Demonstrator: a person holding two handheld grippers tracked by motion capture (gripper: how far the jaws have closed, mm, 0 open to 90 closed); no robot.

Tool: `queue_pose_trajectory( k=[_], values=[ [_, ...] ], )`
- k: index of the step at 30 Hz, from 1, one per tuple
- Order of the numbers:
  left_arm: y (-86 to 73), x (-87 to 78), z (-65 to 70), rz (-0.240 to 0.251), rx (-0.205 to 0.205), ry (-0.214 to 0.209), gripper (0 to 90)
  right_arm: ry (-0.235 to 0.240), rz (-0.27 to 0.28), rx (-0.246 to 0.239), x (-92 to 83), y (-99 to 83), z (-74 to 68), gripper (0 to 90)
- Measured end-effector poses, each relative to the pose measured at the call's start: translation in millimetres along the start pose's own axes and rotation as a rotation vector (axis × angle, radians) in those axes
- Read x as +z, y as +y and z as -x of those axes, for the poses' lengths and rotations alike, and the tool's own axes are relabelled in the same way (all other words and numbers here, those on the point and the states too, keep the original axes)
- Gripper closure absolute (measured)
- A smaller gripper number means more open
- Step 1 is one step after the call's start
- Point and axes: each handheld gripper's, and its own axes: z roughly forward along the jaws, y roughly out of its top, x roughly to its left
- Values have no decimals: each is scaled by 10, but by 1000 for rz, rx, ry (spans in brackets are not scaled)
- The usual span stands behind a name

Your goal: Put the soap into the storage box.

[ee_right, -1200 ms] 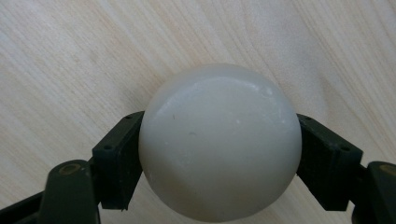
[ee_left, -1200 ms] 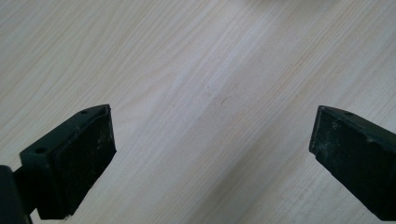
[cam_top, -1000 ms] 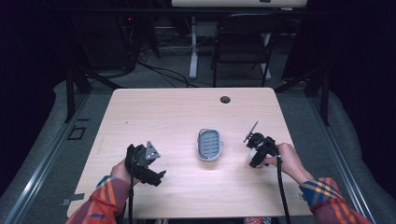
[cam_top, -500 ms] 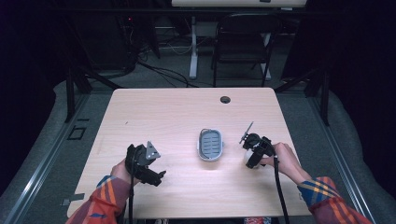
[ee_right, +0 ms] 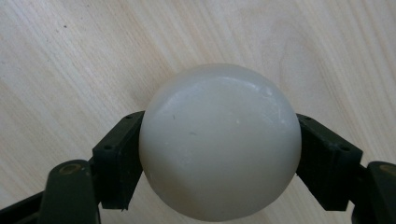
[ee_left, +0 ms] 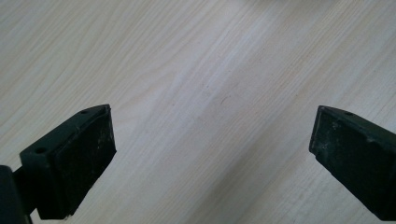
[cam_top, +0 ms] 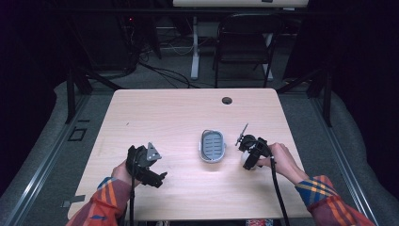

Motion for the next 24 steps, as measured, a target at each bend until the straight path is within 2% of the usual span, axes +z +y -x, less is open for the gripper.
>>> queue_pose_trajectory(
  k=[2, 5, 11, 13, 17, 24],
  values=[
    [-1, -6, -2, 4, 3, 1, 2, -5, -8, -11, -21, 39, 23, 240],
    [-1, -10, -9, 5, 0, -13, 2, 1, 18, 1, -20, 68, 28, 240],
    [-2, -3, -8, 5, 1, -6, 2, -3, 29, 9, -63, 122, 88, 240],
    [-3, -4, -7, 6, 2, -7, 2, 8, 51, 23, -72, 137, 102, 240],
    [-4, -3, -9, 5, -1, -9, 2, -11, 36, 10, -125, 170, 141, 240],
    [-2, -4, -4, 5, 1, -4, 2, -16, 52, 30, -170, 201, 189, 241]
  ],
)
